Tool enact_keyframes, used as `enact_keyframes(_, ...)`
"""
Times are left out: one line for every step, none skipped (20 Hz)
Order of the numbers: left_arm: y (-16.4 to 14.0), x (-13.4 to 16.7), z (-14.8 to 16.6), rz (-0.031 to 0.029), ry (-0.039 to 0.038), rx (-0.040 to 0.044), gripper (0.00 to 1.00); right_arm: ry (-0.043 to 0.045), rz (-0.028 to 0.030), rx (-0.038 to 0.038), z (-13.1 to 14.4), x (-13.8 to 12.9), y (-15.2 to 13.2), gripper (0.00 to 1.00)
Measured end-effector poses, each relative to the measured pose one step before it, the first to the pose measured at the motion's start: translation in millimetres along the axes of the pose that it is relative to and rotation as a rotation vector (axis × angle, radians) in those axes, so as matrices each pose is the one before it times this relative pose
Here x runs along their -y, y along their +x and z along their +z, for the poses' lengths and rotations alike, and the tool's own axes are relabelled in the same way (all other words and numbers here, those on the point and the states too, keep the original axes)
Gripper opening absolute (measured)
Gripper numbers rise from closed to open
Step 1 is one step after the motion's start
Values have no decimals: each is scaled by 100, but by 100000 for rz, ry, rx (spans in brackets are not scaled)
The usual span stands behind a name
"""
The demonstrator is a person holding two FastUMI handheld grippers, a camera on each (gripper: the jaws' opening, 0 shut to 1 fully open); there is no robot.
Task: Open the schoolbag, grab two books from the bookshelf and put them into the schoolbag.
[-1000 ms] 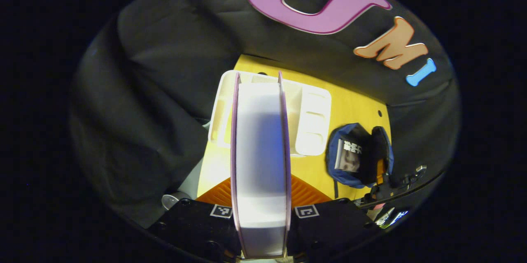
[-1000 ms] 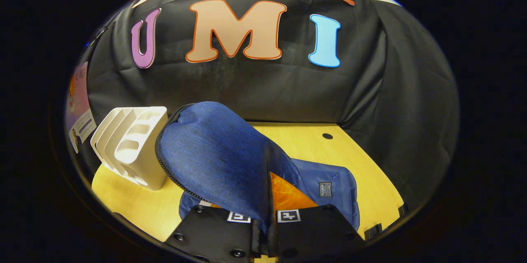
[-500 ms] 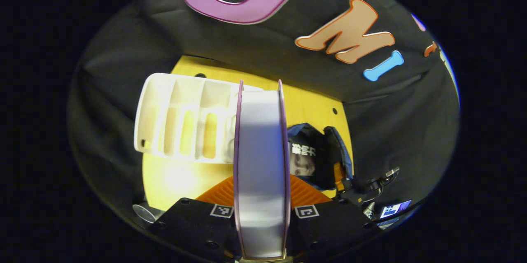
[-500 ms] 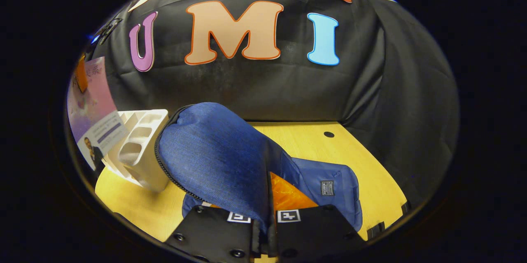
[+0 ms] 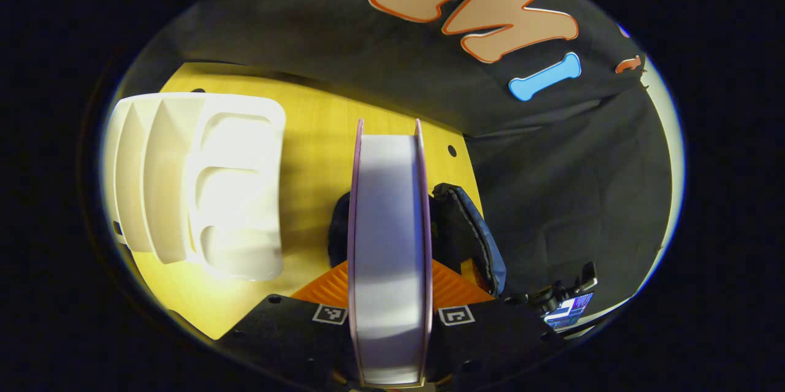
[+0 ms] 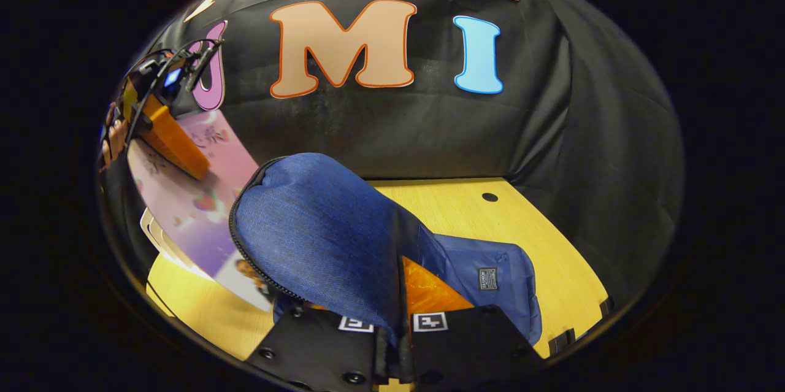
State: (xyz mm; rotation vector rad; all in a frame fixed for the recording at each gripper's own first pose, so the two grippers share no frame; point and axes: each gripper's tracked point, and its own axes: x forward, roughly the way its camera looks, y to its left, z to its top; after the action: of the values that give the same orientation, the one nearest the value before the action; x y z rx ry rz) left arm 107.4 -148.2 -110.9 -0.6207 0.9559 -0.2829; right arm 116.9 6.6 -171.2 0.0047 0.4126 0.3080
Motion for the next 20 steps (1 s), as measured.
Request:
enact_keyframes(1358, 225, -319, -2216, -679, -530, 39, 494, 102, 125, 122, 70, 46, 10)
enact_keyframes(1258, 123, -624, -2601, -783, -665, 39, 429, 110, 238, 57, 75, -59, 10)
enact_keyframes(1322, 114, -365, -2193, -1091, 119, 39, 225, 652, 3, 192, 31, 52, 10)
enact_keyframes(1308, 248, -190, -2510, -299, 142, 39, 73, 374, 8, -134, -7, -8, 10)
enact_keyframes(1149, 195, -100, -2949, -1140, 1696, 38, 291, 413, 203, 83, 50, 17, 10)
enact_keyframes(1119, 230, -30, -3193, -1846, 1775, 38, 249, 334, 326, 62, 8, 10, 10)
enact_keyframes(1224, 244, -115, -2999, -2129, 1544, 39, 113, 557, 130, 33, -88, 60, 10)
enact_keyframes(952, 168, -441, -2636, -1358, 884, 39, -219, 359, 37, -63, -111, 42, 10)
enact_keyframes(985, 73, -535, -1768, -788, -98, 39, -256, 298, 23, 27, -81, 63, 10)
enact_keyframes(1134, -145, -723, -1291, -332, -561, 39, 129, 209, 166, -22, -13, 44, 10)
enact_keyframes(1043, 53, -716, -1658, -592, -600, 39, -153, 503, 319, 71, -128, 81, 10)
enact_keyframes(1051, 371, -795, -3115, -1904, -1089, 39, -207, 443, 197, 30, -114, -10, 10)
enact_keyframes(932, 366, -628, -2687, -2328, -1218, 39, -40, 291, 213, 160, -33, 63, 10)
enact_keyframes(965, 77, -622, -1877, -1638, -831, 39, 56, 219, 445, 16, -97, -7, 10)
enact_keyframes(863, 7, -390, -2042, -1735, -408, 39, 107, 307, 295, 139, -90, 10, 10)
enact_keyframes(715, -273, -477, -1756, -1686, -378, 39, 301, 348, 306, -41, -51, -50, 10)
enact_keyframes(698, -173, -269, -1643, -2099, -391, 39, 391, 307, 90, 48, -76, -108, 10)
enact_keyframes(767, -49, -256, -1755, -2132, -10, 39, 336, 142, 75, 59, -110, 65, 10)
enact_keyframes(642, -248, -7, -963, -1622, 805, 39, 109, 41, -136, 17, -11, 119, 10)
enact_keyframes(540, -407, -164, 114, -1400, 52, 39, -223, -60, -494, -202, -33, -4, 10)
